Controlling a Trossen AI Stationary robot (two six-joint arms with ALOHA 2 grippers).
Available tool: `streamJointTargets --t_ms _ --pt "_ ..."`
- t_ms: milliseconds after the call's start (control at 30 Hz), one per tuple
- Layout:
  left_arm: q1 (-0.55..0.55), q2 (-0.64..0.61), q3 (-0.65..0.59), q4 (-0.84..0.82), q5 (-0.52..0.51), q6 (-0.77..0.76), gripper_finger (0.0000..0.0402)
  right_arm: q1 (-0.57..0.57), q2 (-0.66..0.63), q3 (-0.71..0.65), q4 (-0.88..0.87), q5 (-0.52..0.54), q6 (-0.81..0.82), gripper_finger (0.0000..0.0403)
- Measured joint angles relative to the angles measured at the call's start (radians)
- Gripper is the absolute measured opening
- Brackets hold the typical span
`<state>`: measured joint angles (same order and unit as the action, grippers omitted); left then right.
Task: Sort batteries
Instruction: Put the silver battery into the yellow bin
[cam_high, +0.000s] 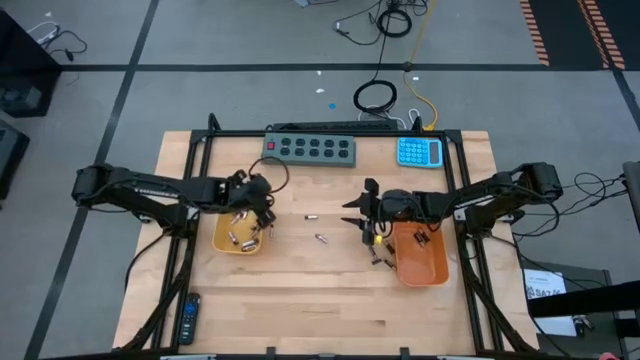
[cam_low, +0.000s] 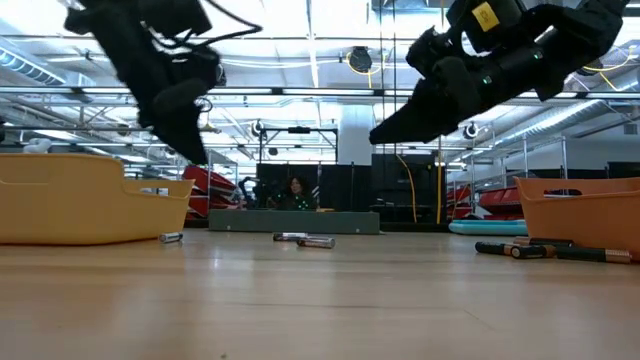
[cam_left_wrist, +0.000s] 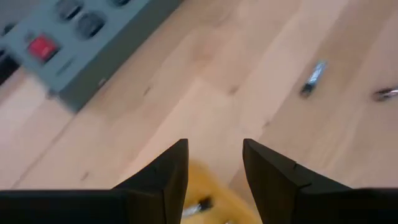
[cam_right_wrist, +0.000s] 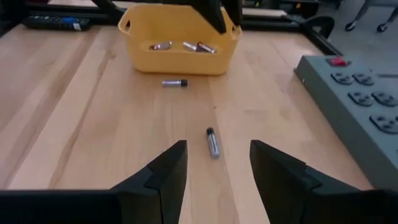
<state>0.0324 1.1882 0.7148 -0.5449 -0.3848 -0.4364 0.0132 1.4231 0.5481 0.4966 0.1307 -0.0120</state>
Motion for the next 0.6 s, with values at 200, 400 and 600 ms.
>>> streamJointTargets --t_ms 200,400,600 --pt "0.004 0.165 0.109 0.044 0.091 0.1 0.0162 0.0 0.004 0.016 0.002 -0.005 -0.024 0.0166" --pt "0.006 0.369 0.22 0.112 0.184 0.196 0.0162 -0.003 0.036 0.017 0.032 -0.005 -0.029 0.0166" --pt "0.008 0.529 0.324 0.152 0.233 0.285 0.0162 -0.003 0.066 0.017 0.028 -0.045 -0.02 0.0166"
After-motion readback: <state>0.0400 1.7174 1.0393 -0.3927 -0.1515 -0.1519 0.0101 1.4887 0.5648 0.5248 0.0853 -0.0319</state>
